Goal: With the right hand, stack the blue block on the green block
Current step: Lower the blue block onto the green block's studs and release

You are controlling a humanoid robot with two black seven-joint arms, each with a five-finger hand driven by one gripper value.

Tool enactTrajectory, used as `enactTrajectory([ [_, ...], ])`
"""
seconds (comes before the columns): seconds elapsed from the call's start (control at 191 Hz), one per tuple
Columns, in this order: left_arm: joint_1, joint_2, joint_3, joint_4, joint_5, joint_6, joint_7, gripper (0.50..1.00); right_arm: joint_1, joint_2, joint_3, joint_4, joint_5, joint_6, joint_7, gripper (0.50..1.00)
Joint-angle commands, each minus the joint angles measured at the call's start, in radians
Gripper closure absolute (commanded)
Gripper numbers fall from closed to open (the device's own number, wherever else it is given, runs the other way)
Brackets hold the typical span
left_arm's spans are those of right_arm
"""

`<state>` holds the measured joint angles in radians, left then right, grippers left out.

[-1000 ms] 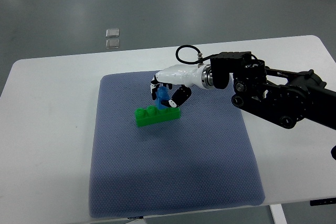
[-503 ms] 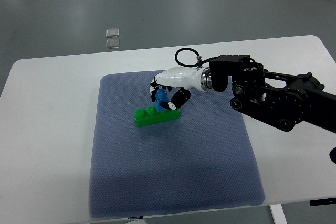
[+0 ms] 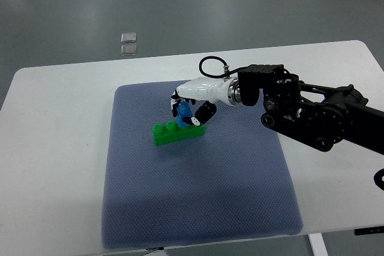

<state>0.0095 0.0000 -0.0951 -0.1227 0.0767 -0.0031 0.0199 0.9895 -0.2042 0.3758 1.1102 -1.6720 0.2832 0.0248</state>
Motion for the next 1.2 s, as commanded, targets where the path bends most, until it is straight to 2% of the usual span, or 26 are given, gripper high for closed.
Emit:
enactTrajectory([
  [0.0,0.0,0.0,0.0,0.0,0.0,0.0,0.0,0.5,-0.002,0.0,0.0,-0.01,-0.008,-0.007,0.0,0.946],
  [1.194,0.0,0.0,0.0,0.0,0.0,0.0,0.0,0.5,-0.038,0.046,-0.021,-0.032,-0.041,-0.041,0.001,0.946],
])
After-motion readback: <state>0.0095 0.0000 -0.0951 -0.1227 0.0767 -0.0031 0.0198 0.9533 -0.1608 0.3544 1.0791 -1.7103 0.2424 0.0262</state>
